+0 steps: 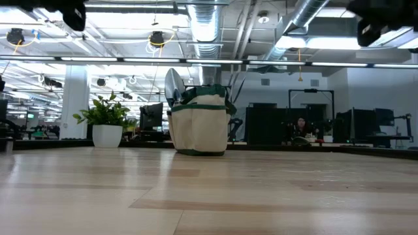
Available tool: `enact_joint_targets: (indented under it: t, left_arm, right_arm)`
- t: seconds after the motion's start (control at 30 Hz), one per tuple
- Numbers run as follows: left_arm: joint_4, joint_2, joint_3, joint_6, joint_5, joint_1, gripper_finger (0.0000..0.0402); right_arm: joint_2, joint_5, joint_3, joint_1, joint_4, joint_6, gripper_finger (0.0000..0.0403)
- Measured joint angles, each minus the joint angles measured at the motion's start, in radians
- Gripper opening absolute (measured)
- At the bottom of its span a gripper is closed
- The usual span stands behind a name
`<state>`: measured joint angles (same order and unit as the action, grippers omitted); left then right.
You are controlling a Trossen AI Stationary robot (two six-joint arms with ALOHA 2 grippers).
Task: Pick & Place Garden tools in Gardening bag
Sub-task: Return to Home Position
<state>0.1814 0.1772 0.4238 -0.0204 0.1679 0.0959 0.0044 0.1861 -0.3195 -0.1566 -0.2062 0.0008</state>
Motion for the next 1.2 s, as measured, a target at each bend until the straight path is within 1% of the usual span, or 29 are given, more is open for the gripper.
enact_joint_targets:
  t: [0.17, 0.27, 0.47, 0.67, 0.87, 1.0, 1.2]
  left_arm:
    - [-0.124, 0.0, -0.11, 0.0, -0.071, 0.0, 0.0001]
    - [-0.154, 0.0, -0.154, 0.0, -0.079, 0.0, 0.0001]
    - [-0.173, 0.0, -0.222, 0.0, -0.079, 0.0, 0.0001]
    - [-0.297, 0.0, -0.317, -0.006, -0.079, 0.0, 0.0001]
    - [-0.405, 0.0, -0.418, -0.024, -0.08, 0.0, 0.0001]
    - [-0.409, 0.006, -0.418, -0.021, -0.108, 0.0, 0.0001]
    - [-0.407, 0.01, -0.417, -0.021, -0.109, 0.0, 0.0001]
  right_arm:
    - [0.0, -0.05, 0.117, 0.0, 0.092, 0.003, 0.0]
    - [0.0, -0.059, 0.167, 0.0, 0.115, 0.025, 0.0]
    - [-0.001, -0.059, 0.218, 0.0, 0.119, 0.038, 0.0]
    - [-0.001, -0.068, 0.252, 0.0, 0.119, 0.045, 0.0]
    - [0.0, -0.123, 0.28, 0.0, 0.144, 0.025, 0.0]
    - [0.0, -0.142, 0.28, 0.0, 0.143, -0.002, 0.0]
    - [0.001, -0.142, 0.28, 0.0, 0.143, 0.018, 0.0]
